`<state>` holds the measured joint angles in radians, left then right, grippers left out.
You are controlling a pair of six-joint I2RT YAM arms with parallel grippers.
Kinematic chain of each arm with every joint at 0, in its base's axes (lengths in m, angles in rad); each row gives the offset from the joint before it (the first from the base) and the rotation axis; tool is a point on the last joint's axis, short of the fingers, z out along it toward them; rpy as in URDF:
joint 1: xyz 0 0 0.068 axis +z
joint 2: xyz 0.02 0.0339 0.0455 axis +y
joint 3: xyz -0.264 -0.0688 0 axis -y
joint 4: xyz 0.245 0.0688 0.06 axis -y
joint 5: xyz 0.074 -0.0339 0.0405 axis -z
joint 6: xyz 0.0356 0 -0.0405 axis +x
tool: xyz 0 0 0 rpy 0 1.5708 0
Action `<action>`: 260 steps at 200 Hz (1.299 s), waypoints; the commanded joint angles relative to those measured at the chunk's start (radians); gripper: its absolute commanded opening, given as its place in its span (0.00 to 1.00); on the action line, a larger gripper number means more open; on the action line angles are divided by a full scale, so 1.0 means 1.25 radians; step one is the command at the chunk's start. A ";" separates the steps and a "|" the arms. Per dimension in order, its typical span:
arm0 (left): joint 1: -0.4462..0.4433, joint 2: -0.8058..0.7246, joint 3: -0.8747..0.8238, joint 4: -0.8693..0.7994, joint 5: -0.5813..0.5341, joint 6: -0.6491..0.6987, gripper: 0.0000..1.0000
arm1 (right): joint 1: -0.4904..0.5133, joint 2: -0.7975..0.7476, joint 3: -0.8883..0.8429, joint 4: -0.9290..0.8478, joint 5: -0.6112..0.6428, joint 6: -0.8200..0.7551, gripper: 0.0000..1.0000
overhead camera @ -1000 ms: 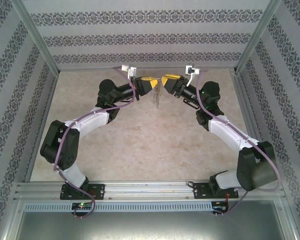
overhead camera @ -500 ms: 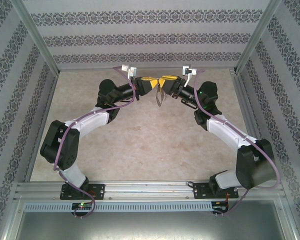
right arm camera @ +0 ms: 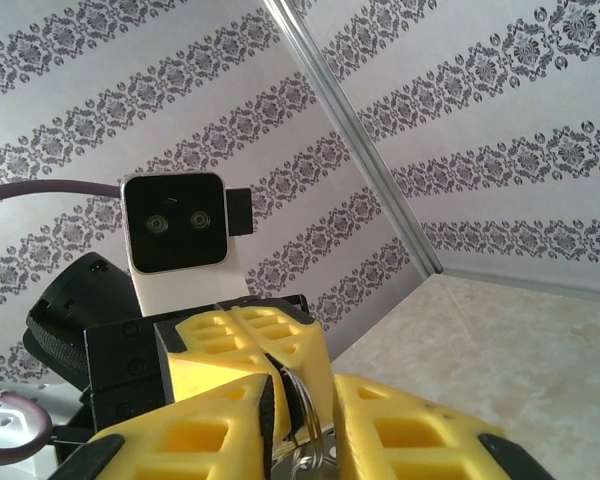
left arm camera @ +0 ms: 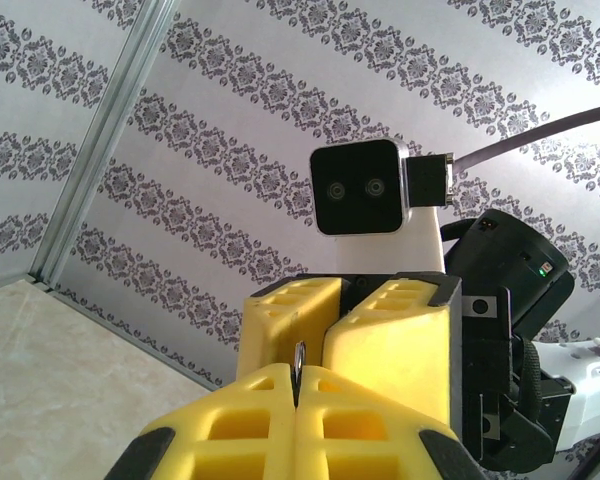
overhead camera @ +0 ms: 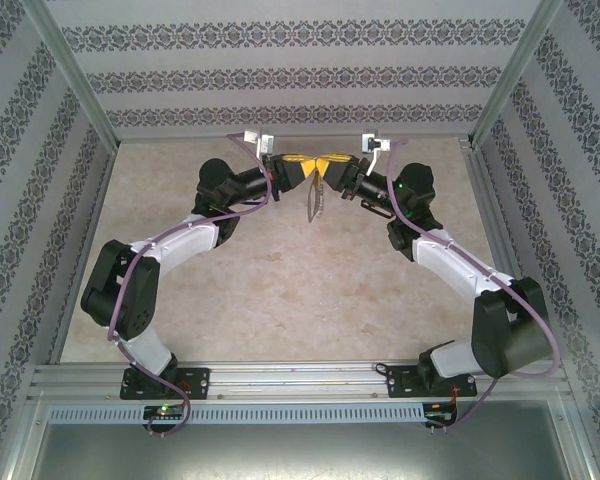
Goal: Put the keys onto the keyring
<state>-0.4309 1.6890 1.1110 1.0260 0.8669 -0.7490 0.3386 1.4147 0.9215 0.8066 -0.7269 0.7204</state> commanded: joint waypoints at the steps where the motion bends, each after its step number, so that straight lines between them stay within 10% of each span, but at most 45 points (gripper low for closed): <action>1: -0.010 -0.004 0.013 0.041 0.005 0.007 0.00 | 0.009 0.005 0.010 0.039 -0.025 -0.001 0.18; 37: -0.011 -0.004 0.013 0.042 0.003 0.007 0.00 | 0.007 0.001 0.006 0.032 -0.023 -0.011 0.00; 100: -0.010 -0.016 0.006 0.030 0.000 0.024 0.00 | -0.028 0.004 0.005 0.016 -0.041 -0.019 0.00; 119: -0.010 -0.017 0.004 0.028 0.001 0.025 0.00 | -0.033 0.004 0.002 0.017 -0.033 -0.013 0.18; 260: -0.010 -0.014 0.005 0.035 0.001 0.022 0.00 | -0.024 0.010 0.010 0.024 -0.071 -0.010 0.14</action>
<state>-0.4332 1.6897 1.1107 1.0248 0.8593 -0.7380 0.3035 1.4204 0.9211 0.8124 -0.7849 0.7109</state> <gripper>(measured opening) 0.048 0.155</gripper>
